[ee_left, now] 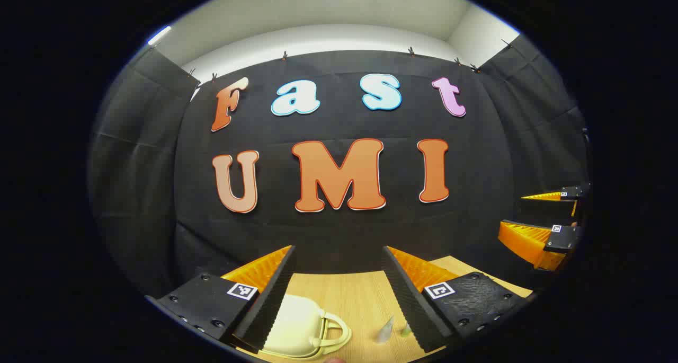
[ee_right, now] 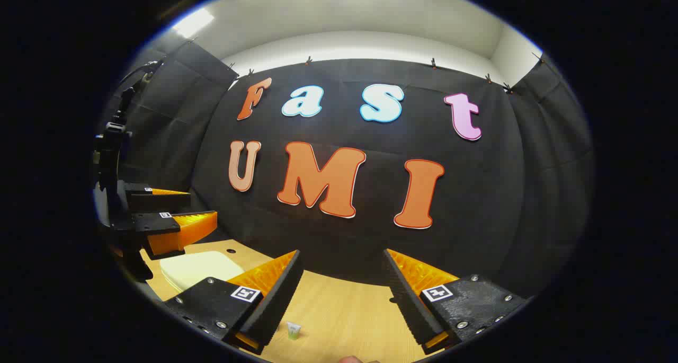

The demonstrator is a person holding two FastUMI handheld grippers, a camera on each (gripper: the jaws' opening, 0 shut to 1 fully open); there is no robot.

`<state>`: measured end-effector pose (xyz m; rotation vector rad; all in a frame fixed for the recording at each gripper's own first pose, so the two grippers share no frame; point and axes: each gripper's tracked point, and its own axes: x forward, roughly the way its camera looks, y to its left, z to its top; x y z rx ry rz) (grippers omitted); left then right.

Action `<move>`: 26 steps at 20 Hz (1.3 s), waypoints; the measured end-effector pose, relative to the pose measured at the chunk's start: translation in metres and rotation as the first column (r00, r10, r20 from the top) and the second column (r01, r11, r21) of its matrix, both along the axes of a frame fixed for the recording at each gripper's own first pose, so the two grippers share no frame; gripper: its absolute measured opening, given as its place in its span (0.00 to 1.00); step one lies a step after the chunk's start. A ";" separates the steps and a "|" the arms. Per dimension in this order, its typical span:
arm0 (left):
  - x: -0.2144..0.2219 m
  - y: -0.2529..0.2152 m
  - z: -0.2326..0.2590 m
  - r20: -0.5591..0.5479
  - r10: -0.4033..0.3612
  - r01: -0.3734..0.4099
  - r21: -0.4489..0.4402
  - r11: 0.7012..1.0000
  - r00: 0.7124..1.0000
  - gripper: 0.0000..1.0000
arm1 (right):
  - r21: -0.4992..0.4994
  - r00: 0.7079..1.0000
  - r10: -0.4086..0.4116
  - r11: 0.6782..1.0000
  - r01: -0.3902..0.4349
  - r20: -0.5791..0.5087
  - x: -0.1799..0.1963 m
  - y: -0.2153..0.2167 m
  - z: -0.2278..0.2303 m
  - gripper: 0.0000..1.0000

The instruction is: First open the suitcase, pack the skin care products into it, and then close the suitcase.

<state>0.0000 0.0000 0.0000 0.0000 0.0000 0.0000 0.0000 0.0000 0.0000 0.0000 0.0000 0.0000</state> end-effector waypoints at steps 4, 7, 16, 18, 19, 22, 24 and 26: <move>0.008 -0.001 -0.003 -0.017 0.040 -0.041 -0.047 0.998 0.999 0.98 | -0.010 0.998 0.051 0.999 -0.051 0.035 0.028 0.002 0.002 0.95; 0.017 0.000 -0.006 -0.027 0.049 -0.051 -0.067 0.996 0.998 0.99 | -0.003 0.998 0.059 0.998 -0.059 0.003 0.041 0.004 -0.010 0.92; 0.048 -0.013 0.002 -0.010 -0.120 0.119 -0.063 0.991 0.993 0.96 | 0.036 0.998 -0.021 0.999 0.024 -0.058 0.084 0.025 -0.008 0.95; 0.052 -0.012 0.004 0.001 -0.128 0.128 -0.062 0.990 0.992 0.99 | 0.035 0.998 -0.053 0.998 0.054 -0.021 0.093 0.022 0.004 0.95; 0.053 -0.014 0.005 0.001 -0.133 0.133 -0.068 0.989 0.991 1.00 | 0.047 0.998 -0.061 0.997 0.062 -0.019 0.096 0.023 0.007 0.95; 0.059 -0.017 0.007 -0.010 -0.142 0.141 -0.087 0.986 0.990 0.98 | 0.060 0.998 -0.050 0.997 0.053 -0.048 0.098 0.029 0.001 0.95; 0.063 -0.011 0.006 -0.013 -0.142 0.140 -0.083 0.987 0.990 1.00 | 0.024 0.997 -0.039 0.999 0.041 -0.070 0.104 0.028 -0.006 0.95; 0.066 -0.010 0.006 -0.018 -0.135 0.133 -0.088 0.987 0.991 0.99 | 0.000 0.996 -0.048 0.999 0.048 -0.078 0.108 0.025 -0.008 0.92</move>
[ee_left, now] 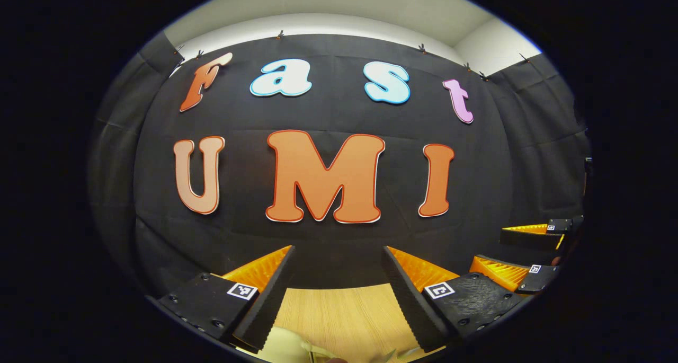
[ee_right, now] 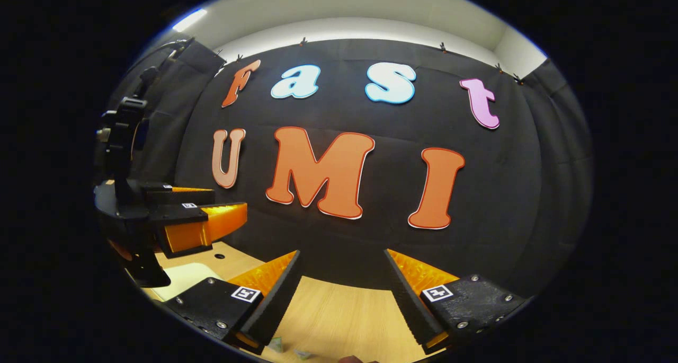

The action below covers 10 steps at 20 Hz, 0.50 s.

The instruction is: First open the suitcase, pack the skin care products into it, and then close the suitcase.

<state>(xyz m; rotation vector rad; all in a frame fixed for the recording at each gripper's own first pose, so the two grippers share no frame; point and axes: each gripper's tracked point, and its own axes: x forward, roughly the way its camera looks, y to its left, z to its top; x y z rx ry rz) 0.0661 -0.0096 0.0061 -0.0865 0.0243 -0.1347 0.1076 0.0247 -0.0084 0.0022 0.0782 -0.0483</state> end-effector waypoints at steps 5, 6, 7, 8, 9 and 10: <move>-0.005 0.003 -0.012 -0.003 0.029 -0.029 0.000 1.000 1.000 0.98 | 0.027 1.000 0.022 0.999 -0.022 -0.010 0.006 0.013 -0.018 0.95; -0.007 0.008 -0.015 -0.007 0.049 -0.049 0.016 0.999 0.999 0.98 | 0.030 0.999 0.029 0.999 -0.028 -0.023 0.007 0.017 -0.023 0.95; -0.009 0.016 -0.019 -0.004 0.071 -0.071 0.031 0.997 0.997 0.98 | 0.037 0.999 0.040 0.999 -0.039 -0.027 0.005 0.018 -0.025 0.95; -0.010 0.021 -0.021 0.002 0.081 -0.081 0.041 0.996 0.997 0.98 | 0.037 0.999 0.041 0.999 -0.040 -0.025 0.006 0.020 -0.024 0.95; -0.009 0.022 -0.024 0.004 0.086 -0.086 0.060 0.994 0.996 1.00 | 0.034 0.999 0.035 0.999 -0.034 -0.025 0.006 0.018 -0.025 0.95; -0.009 0.026 -0.029 -0.005 0.086 -0.085 0.097 0.992 0.996 0.98 | 0.032 0.999 0.030 0.999 -0.029 -0.021 0.006 0.017 -0.024 0.95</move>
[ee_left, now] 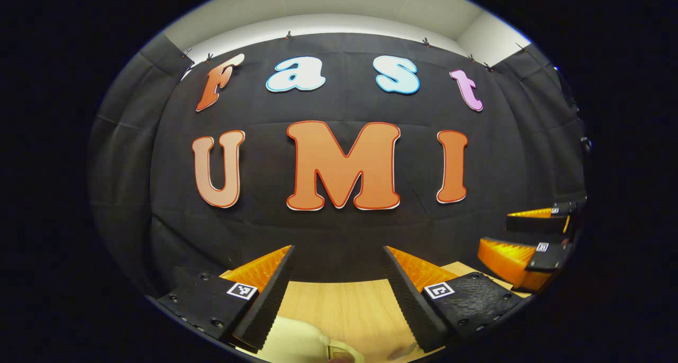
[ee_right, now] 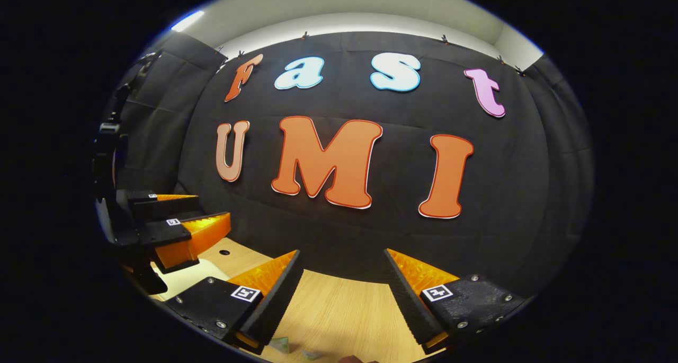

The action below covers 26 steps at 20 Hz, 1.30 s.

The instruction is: First open the suitcase, pack the skin care products into it, and then close the suitcase.

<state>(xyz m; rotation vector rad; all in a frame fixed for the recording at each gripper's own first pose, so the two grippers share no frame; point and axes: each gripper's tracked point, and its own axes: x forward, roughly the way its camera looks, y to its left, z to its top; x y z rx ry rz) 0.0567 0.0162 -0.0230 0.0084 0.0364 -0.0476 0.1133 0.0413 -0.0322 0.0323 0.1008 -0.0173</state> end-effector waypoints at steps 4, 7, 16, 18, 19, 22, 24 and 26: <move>-0.009 0.020 -0.023 -0.057 -0.002 0.010 0.142 0.990 0.998 1.00 | 0.005 1.000 -0.023 1.000 0.023 -0.004 -0.002 -0.010 -0.003 0.95; -0.021 0.025 -0.038 -0.102 -0.012 0.033 0.202 0.979 0.995 0.97 | -0.011 0.998 -0.060 0.998 0.060 0.000 -0.006 -0.026 -0.004 0.95; -0.053 0.035 -0.090 -0.306 -0.103 0.244 0.471 0.848 0.946 0.97 | -0.048 0.991 -0.134 0.990 0.132 -0.028 -0.029 -0.054 -0.013 0.95; -0.057 0.037 -0.100 -0.340 -0.116 0.288 0.516 0.807 0.933 0.94 | -0.049 0.989 -0.143 0.989 0.142 -0.037 -0.034 -0.058 -0.016 0.95; -0.058 0.037 -0.106 -0.362 -0.119 0.311 0.536 0.785 0.924 0.94 | -0.051 0.989 -0.145 0.988 0.143 -0.041 -0.037 -0.059 -0.018 0.95; -0.063 0.036 -0.117 -0.417 -0.133 0.374 0.573 0.729 0.899 0.95 | -0.060 0.986 -0.158 0.986 0.154 -0.050 -0.043 -0.065 -0.023 0.95; -0.070 0.038 -0.125 -0.457 -0.142 0.419 0.589 0.692 0.878 0.95 | -0.061 0.985 -0.164 0.985 0.160 -0.056 -0.049 -0.069 -0.025 0.95; -0.077 0.041 -0.129 -0.490 -0.144 0.457 0.613 0.645 0.860 0.88 | -0.056 0.983 -0.172 0.984 0.169 -0.067 -0.053 -0.074 -0.029 0.95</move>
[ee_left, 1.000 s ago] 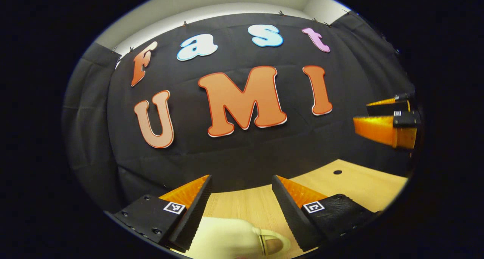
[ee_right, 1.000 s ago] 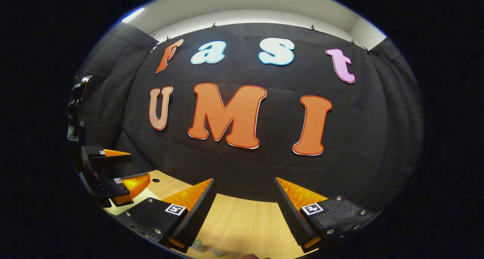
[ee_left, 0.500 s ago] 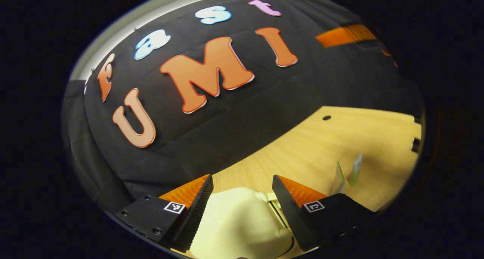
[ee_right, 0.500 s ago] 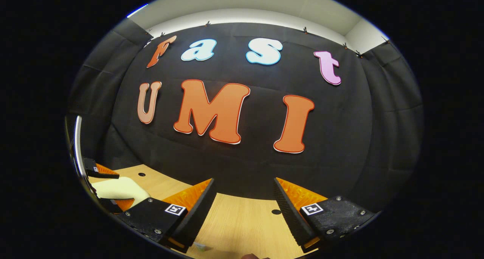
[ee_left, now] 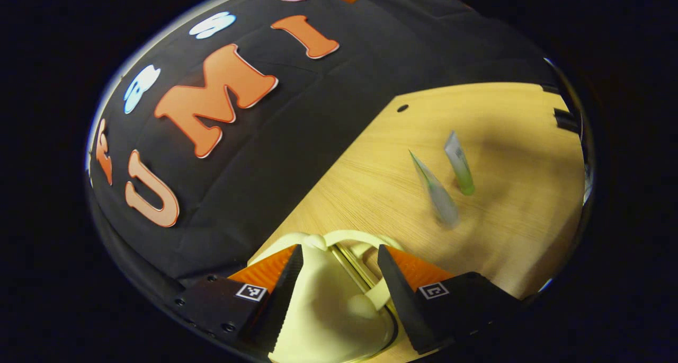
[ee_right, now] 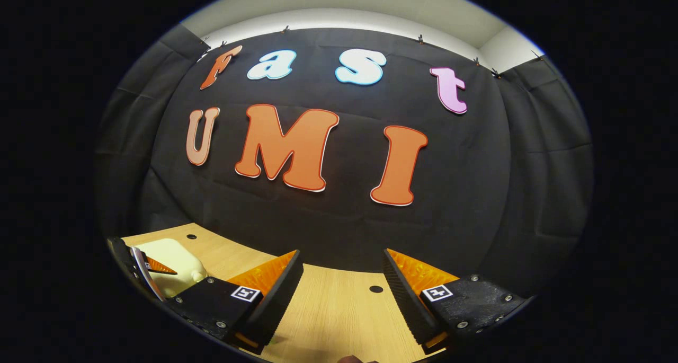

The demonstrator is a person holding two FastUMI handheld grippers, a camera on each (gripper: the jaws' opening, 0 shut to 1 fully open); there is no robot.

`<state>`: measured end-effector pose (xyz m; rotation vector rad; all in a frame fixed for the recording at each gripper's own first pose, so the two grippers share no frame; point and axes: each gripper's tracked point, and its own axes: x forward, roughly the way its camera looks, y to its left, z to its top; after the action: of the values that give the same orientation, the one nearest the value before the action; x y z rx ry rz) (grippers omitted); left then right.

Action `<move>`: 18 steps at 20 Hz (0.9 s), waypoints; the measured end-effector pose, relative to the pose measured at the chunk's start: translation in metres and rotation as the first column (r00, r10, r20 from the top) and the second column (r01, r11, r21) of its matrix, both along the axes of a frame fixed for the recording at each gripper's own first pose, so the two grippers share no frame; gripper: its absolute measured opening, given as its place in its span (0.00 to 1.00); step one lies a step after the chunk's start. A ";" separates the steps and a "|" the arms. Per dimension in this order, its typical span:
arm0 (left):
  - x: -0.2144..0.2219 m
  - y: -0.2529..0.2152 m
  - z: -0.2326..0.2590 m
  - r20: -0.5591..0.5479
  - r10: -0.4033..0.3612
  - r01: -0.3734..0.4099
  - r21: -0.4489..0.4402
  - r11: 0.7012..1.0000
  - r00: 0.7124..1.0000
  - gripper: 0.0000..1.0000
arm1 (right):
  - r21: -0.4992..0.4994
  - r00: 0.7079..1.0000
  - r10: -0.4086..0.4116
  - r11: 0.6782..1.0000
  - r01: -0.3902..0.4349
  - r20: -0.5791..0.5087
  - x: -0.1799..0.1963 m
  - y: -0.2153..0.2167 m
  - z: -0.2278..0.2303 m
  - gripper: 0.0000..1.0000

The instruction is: First open the suitcase, pack the skin care products into it, and then close the suitcase.

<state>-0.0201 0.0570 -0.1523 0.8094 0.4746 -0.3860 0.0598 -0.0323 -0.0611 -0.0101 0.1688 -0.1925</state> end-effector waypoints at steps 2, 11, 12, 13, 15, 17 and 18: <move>0.000 0.000 -0.004 -0.014 -0.037 0.038 0.041 0.998 0.999 0.88 | 0.003 1.000 -0.009 1.000 0.009 -0.008 -0.005 -0.004 -0.004 0.95; -0.008 0.016 -0.020 -0.088 -0.095 0.111 0.203 0.973 0.992 0.75 | 0.002 0.999 -0.010 1.000 0.011 -0.039 -0.020 -0.009 -0.016 0.95; -0.008 0.019 -0.020 -0.082 -0.080 0.097 0.234 0.967 0.993 0.75 | 0.003 0.999 -0.007 1.000 0.007 -0.035 -0.021 -0.008 -0.016 0.95; -0.007 0.022 -0.021 -0.077 -0.074 0.092 0.267 0.959 0.994 0.75 | 0.004 0.999 -0.004 1.000 0.004 -0.036 -0.022 -0.007 -0.017 0.95; -0.004 0.023 -0.026 -0.064 -0.068 0.085 0.322 0.943 0.996 0.60 | 0.013 0.999 0.004 1.000 -0.003 -0.041 -0.023 -0.005 -0.019 0.95; 0.003 0.018 -0.032 -0.059 -0.086 0.101 0.339 0.935 0.995 0.34 | 0.017 0.999 0.012 1.000 -0.011 -0.037 -0.024 -0.001 -0.017 0.95; 0.003 0.016 -0.032 -0.063 -0.079 0.095 0.332 0.938 0.995 0.23 | 0.016 0.999 0.014 1.000 -0.013 -0.034 -0.024 -0.001 -0.016 0.96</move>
<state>-0.0167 0.0734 -0.1844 1.1565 0.5598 -0.4136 0.0357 -0.0336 -0.0773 0.0012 0.2044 -0.1777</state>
